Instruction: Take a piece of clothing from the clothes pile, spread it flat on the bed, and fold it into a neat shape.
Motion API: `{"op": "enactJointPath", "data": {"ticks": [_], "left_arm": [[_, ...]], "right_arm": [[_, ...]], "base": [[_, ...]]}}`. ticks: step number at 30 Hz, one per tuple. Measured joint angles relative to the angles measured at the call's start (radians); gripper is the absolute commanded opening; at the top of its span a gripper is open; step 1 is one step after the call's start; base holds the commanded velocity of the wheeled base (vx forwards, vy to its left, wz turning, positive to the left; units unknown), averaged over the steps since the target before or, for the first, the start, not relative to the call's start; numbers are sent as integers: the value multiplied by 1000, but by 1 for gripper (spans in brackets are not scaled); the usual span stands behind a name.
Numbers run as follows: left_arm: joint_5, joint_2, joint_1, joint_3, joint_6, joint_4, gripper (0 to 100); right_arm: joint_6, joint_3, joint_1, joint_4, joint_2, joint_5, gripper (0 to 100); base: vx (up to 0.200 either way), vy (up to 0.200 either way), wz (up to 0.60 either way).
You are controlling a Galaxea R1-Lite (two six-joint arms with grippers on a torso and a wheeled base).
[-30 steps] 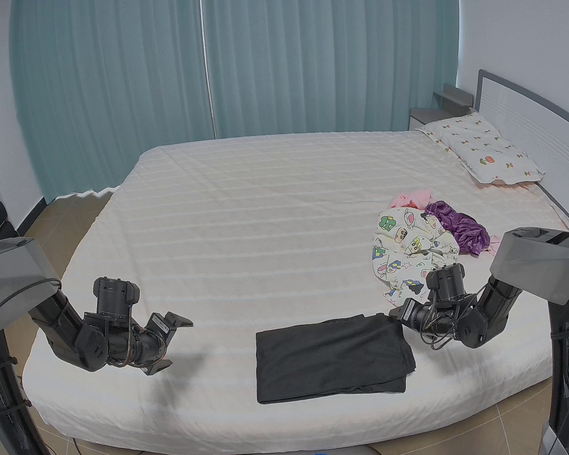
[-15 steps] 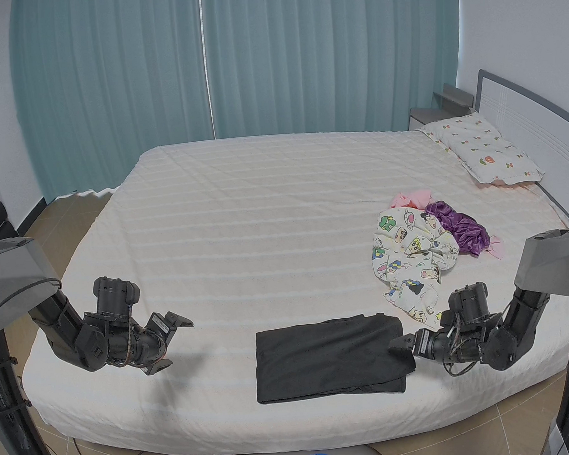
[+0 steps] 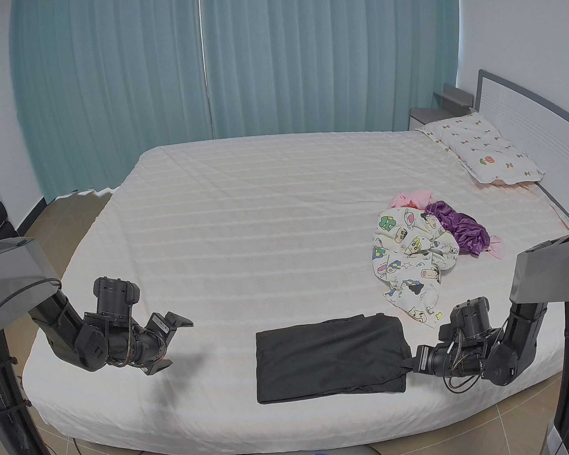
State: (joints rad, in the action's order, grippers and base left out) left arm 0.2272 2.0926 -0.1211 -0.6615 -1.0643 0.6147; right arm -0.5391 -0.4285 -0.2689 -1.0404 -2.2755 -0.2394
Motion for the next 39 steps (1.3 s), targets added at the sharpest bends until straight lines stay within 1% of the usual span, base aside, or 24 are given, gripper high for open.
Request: {"op": "enactJointPath", "data": {"ticks": [12, 13, 21, 25, 30, 33, 39], "left_arm": [[0, 0, 0, 0, -1, 0, 100], [0, 0, 0, 0, -1, 0, 100], [0, 0, 0, 0, -1, 0, 100], [0, 0, 0, 0, -1, 0, 100], [0, 0, 0, 0, -2, 0, 100], [0, 0, 0, 0, -2, 0, 100], [0, 0, 0, 2, 0, 0, 100]], "right_arm": [[2, 87, 6, -1, 57, -1, 0], [3, 89, 6, -1, 58, -1, 100], [13, 102, 6, -1, 60, -1, 100], [7, 77, 8, -22, 66, -2, 100], [3, 6, 9, -31, 34, 3, 100], [6, -45, 6, -34, -11, 16, 100], [34, -162, -4, -38, -100, 26, 100]], "base": [[0, 0, 0], [0, 0, 0], [0, 0, 0], [0, 0, 0], [0, 0, 0], [0, 0, 0], [0, 0, 0]]}}
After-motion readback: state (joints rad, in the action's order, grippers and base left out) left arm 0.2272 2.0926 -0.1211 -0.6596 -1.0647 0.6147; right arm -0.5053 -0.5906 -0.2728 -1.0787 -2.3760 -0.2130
